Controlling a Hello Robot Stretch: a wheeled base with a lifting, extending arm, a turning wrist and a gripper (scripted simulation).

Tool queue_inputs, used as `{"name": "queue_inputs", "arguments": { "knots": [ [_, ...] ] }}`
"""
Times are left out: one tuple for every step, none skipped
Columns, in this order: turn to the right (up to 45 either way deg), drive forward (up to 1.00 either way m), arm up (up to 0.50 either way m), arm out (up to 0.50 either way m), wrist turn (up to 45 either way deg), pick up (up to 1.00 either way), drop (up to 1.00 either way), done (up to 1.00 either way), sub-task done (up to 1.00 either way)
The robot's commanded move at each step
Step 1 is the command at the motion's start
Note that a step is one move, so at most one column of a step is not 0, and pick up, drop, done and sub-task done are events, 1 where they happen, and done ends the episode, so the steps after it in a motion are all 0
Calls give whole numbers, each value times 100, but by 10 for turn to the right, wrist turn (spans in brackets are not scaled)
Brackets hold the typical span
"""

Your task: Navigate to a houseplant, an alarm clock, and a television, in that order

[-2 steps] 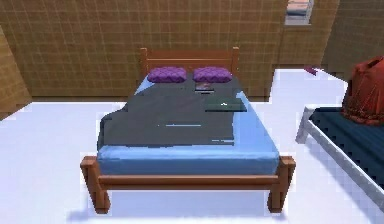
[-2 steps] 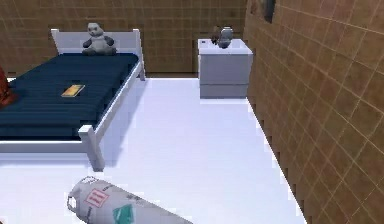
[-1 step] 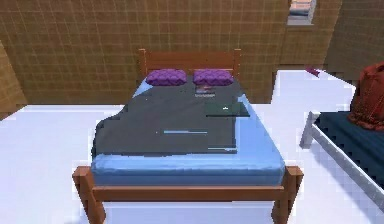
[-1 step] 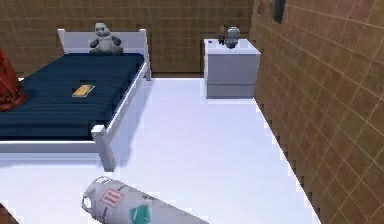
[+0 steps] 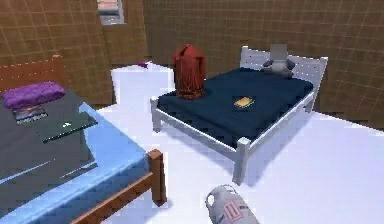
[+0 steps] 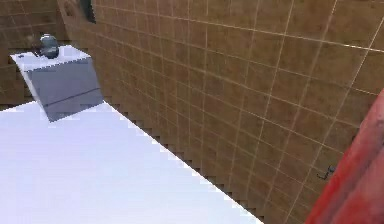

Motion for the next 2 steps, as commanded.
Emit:
{"name": "queue_inputs", "arguments": {
  "knots": [
    [330, 0, 0, 0, 0, 0, 0, 0, 0],
    [0, 30, 0, 0, 0, 0, 0, 0, 0]
  ]
}}
